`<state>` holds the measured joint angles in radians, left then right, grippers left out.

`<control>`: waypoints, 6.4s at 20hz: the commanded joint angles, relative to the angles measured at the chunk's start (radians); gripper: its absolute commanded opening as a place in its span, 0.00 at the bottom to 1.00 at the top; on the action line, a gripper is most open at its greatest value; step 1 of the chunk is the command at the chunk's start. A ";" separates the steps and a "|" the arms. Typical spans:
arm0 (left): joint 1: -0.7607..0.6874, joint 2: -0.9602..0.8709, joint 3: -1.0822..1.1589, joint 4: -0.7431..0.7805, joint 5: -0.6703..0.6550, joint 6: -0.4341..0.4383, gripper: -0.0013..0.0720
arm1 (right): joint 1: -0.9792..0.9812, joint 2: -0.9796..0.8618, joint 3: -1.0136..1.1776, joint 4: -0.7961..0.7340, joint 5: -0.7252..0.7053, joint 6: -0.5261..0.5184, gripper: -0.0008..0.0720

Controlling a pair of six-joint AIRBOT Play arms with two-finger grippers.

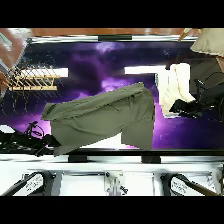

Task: Fold the shirts.

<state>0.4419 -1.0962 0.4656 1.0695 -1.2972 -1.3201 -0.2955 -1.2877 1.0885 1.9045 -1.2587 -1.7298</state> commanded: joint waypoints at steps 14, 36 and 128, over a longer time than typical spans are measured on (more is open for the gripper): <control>-0.104 -0.042 0.063 -0.053 0.055 0.052 0.07 | 0.181 -0.191 -0.075 0.077 0.223 0.021 0.88; -0.104 0.140 0.541 -0.057 0.044 0.071 0.06 | 0.280 0.113 -0.067 0.065 0.295 0.090 0.09; -0.097 -0.343 0.457 0.022 0.130 0.109 0.06 | 0.244 -0.117 -0.233 0.167 0.240 0.074 0.87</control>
<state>0.3431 -1.4681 0.9184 1.1114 -1.1496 -1.2140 -0.1184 -1.3838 0.8890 2.0590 -1.1446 -1.6779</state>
